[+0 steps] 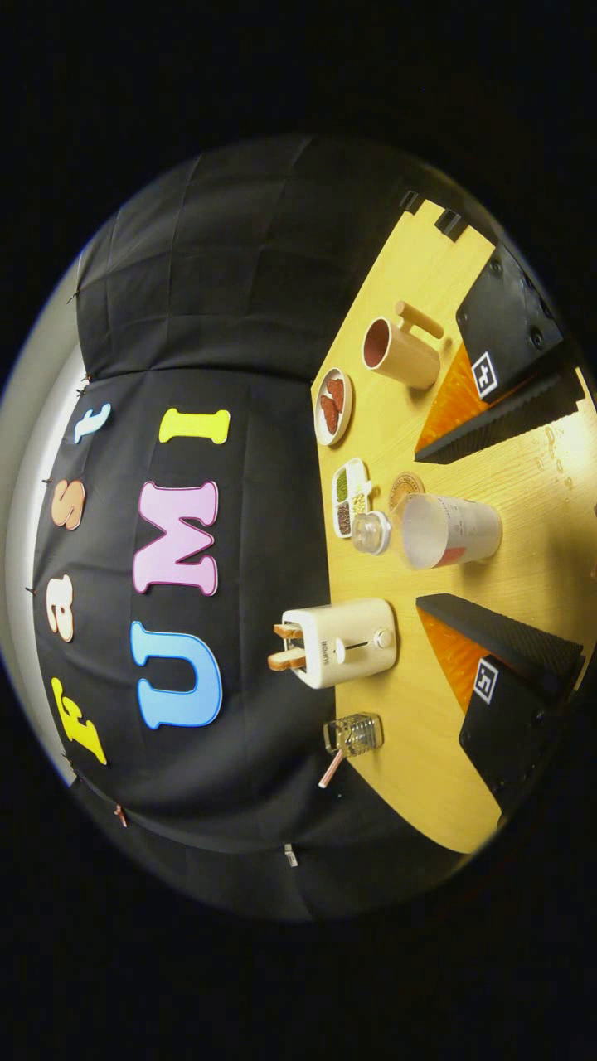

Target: Take the bottle from table, then pour the juice into the cup, finally place the bottle on the coaster

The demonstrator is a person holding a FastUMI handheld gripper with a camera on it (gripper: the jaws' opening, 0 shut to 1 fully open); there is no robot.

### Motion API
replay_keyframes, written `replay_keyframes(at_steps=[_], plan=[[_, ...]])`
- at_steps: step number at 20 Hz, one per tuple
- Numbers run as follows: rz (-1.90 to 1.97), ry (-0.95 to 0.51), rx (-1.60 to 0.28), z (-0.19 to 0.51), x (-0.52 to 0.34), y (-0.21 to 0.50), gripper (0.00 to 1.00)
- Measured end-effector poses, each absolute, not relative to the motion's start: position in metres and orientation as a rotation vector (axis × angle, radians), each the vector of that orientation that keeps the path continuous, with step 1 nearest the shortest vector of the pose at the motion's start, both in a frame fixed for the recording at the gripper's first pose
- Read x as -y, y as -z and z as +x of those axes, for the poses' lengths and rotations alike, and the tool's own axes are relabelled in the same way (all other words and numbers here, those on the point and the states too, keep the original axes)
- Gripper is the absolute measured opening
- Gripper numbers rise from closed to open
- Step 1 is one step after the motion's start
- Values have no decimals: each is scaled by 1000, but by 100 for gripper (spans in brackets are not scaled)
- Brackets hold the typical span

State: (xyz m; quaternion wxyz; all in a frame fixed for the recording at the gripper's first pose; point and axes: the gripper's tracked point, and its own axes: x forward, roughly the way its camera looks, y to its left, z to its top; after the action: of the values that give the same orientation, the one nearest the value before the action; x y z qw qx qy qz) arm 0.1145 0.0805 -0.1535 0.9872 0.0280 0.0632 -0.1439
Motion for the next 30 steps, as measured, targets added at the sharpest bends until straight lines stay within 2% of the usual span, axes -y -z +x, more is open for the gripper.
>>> replay_keyframes(at_steps=[8, 23, 27, 30], plan=[[58, 328, -193, 155, -70, 200, 97], [91, 393, -184, 195, -49, 202, 97], [98, 397, -177, 197, -49, 200, 81], [101, 394, -191, 194, -49, 199, 79]])
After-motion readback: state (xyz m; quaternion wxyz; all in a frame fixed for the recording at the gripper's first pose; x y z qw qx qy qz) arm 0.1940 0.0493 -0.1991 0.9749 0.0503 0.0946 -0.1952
